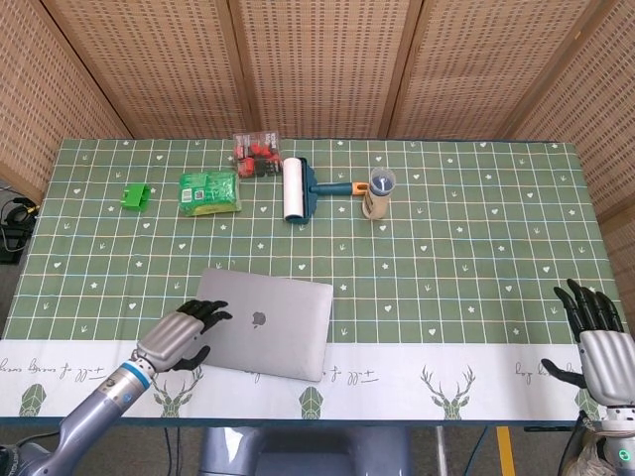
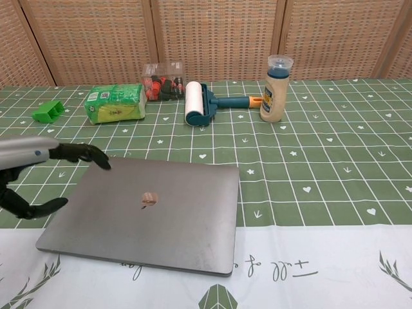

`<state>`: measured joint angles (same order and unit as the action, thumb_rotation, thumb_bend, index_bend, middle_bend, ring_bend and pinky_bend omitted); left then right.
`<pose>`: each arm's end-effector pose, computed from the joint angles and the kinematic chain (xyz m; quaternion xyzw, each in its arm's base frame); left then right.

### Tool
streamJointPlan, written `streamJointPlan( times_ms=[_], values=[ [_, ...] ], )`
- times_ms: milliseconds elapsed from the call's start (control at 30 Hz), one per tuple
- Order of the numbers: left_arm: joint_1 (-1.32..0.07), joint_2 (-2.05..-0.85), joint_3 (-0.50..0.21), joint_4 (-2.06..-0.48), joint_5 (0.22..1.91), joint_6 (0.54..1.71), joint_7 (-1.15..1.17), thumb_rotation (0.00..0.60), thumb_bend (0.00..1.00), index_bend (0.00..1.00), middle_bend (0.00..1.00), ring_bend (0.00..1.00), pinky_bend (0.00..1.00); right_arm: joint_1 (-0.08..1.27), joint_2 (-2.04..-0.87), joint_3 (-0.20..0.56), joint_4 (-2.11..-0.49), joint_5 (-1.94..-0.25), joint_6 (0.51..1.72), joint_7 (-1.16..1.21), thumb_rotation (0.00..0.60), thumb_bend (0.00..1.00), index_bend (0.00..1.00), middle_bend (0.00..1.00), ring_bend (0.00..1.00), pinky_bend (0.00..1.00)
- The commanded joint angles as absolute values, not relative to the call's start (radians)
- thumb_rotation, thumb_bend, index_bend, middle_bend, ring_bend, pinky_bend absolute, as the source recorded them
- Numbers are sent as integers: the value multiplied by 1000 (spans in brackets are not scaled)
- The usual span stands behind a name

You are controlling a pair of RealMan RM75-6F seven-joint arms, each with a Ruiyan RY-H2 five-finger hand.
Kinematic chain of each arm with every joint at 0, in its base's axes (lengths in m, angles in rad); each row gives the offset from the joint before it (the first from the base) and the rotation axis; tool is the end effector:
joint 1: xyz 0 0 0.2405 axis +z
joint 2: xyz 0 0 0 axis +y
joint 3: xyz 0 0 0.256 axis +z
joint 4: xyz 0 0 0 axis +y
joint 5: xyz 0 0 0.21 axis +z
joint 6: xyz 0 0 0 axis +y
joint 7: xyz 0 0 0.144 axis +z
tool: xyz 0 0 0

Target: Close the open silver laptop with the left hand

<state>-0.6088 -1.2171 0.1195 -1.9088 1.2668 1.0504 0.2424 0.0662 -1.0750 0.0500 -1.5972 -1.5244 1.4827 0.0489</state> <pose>-0.1861 0.2336 0.0367 -0.7728 -0.4402 -0.3111 0.3350 -0.3174 -0.1756 0.1733 0.5986 -0.3854 0.3854 0.5870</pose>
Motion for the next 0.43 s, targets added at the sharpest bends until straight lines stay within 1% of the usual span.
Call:
streamJointPlan(
  times_ms=[33,133,167,300,433],
  values=[
    [-452,-1244,135,-1850,1402,1307,280,600,262,0,0,0,0,67,-1078,47,-1598,-1529,1482,41,600,23,21,0,0,0],
    [-352,-1271,139,-1784,1448,1471,322,600,184,0,0,0,0,70,-1084,41,-1598,-1537,1474,26,600,22,21,0,0,0],
    [-328,-1272,141,-1774,1455,1503,324,600,160,0,0,0,0,72,-1085,38,-1597,-1541,1471,22,600,22,20,0,0,0],
    [-267,-1269,140,-1747,1469,1581,313,600,124,0,0,0,0,76,-1091,31,-1595,-1552,1465,4,600,22,17,0,0,0],
    [-208,-1277,138,-1696,1483,1655,343,600,119,0,0,0,0,77,-1099,26,-1595,-1565,1466,-11,600,22,13,0,0,0]
  ],
)
